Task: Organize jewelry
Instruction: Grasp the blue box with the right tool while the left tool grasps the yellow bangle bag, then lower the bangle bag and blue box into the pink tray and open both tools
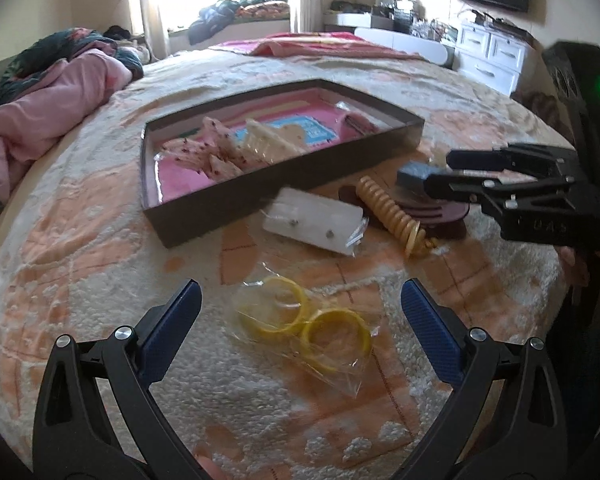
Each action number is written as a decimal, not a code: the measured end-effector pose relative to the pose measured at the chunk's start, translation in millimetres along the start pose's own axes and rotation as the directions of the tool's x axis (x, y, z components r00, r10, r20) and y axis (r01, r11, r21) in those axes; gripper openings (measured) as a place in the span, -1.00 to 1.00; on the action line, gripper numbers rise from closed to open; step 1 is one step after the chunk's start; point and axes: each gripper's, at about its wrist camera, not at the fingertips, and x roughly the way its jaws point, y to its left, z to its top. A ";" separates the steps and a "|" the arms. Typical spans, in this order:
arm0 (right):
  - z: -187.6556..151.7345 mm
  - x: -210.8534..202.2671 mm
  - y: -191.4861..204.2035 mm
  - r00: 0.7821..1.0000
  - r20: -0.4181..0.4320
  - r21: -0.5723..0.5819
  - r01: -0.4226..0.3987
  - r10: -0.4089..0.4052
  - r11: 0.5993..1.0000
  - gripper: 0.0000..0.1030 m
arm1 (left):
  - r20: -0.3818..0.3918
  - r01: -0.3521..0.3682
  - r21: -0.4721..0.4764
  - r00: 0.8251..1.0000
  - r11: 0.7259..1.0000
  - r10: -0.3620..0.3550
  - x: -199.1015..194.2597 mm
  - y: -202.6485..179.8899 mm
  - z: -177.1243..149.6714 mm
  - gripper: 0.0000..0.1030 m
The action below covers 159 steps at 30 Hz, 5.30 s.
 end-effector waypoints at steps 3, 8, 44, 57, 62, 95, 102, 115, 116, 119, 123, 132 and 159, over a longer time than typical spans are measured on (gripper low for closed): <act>0.8 8.0 -1.6 1.000 -0.019 0.003 -0.003 0.003 1.000 -0.04 | -0.027 0.003 0.005 1.000 1.000 -0.003 7.5 -1.9 -1.5 0.78; 1.4 19.5 -4.4 0.999 -0.037 0.010 -0.011 0.011 1.000 -0.11 | -0.064 0.020 0.003 0.998 1.000 -0.020 18.0 -1.9 -4.3 0.78; 1.5 9.8 -18.5 1.000 0.007 0.082 -0.020 0.020 0.996 -0.40 | 0.029 0.058 -0.049 0.998 0.997 -0.056 -4.9 2.2 14.1 0.22; 13.0 3.9 -8.5 0.998 0.035 0.066 -0.048 0.045 0.997 -0.40 | 0.065 0.023 -0.136 0.998 0.990 -0.015 -8.5 28.0 29.7 0.22; 17.4 3.4 -4.2 0.998 0.041 0.057 -0.056 0.054 0.997 -0.40 | 0.077 0.012 -0.175 0.997 0.985 0.002 -10.0 38.6 35.4 0.22; 62.3 16.1 -26.7 0.995 0.097 0.067 0.024 -0.031 0.997 -0.40 | 0.126 -0.056 -0.186 0.989 0.981 0.081 22.6 59.8 96.4 0.22; 65.7 24.5 -40.9 0.994 0.085 0.079 0.060 -0.067 0.995 -0.40 | 0.108 -0.072 -0.196 0.990 0.978 0.095 39.0 69.9 102.3 0.22; 86.4 46.7 -65.3 0.988 0.063 0.078 0.136 -0.141 0.988 -0.40 | 0.078 -0.105 -0.192 0.989 0.976 0.122 63.1 79.0 107.0 0.22; 88.8 49.1 -66.4 0.988 0.060 0.078 0.137 -0.142 0.987 -0.40 | 0.073 -0.109 -0.191 0.990 0.976 0.125 65.7 79.5 106.7 0.22; 95.8 56.7 -69.3 0.989 0.048 0.079 0.134 -0.138 0.988 -0.40 | 0.066 -0.111 -0.188 0.990 0.976 0.126 70.2 79.3 105.3 0.22; 104.0 68.1 -67.0 0.994 0.031 0.091 0.104 -0.107 0.990 -0.40 | 0.059 -0.124 -0.172 0.989 0.977 0.135 74.0 77.4 103.1 0.23; 111.9 96.8 -37.6 0.999 -0.018 0.033 0.051 -0.050 0.998 -0.40 | 0.046 -0.133 -0.194 0.988 0.972 0.145 77.9 85.3 100.9 0.23; 101.1 118.0 -14.9 0.997 -0.079 0.027 0.018 -0.016 0.999 -0.07 | 0.036 -0.133 -0.230 0.989 0.964 0.145 77.3 93.5 96.6 0.25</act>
